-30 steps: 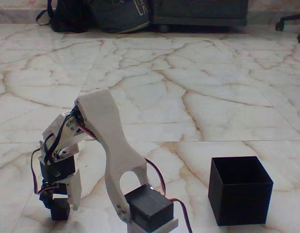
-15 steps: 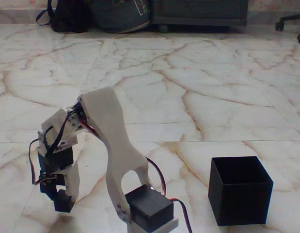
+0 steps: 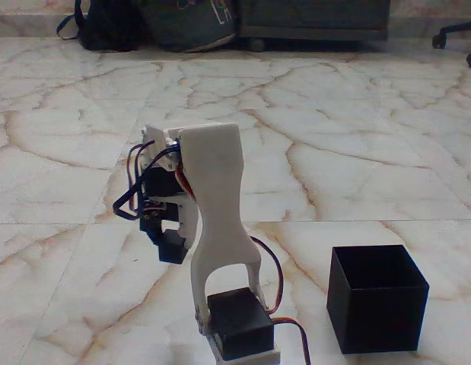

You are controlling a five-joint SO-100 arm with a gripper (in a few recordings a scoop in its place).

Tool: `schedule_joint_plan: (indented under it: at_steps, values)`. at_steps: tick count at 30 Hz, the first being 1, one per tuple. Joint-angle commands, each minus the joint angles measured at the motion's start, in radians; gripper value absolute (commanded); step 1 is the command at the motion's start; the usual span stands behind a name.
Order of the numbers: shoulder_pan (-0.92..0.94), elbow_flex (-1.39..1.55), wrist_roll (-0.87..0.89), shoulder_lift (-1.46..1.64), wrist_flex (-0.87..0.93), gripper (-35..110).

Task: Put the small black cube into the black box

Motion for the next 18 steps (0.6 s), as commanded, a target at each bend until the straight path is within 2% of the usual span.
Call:
schedule_joint_plan:
  at_steps: [1, 11, 18]
  values:
    - [0.051, -0.048, -0.055, 0.061, 0.011, 2]
    - [0.250, -0.052, -0.201, 0.147, 0.109, 2]
    - [0.465, -0.100, -0.388, 0.144, 0.140, 2]
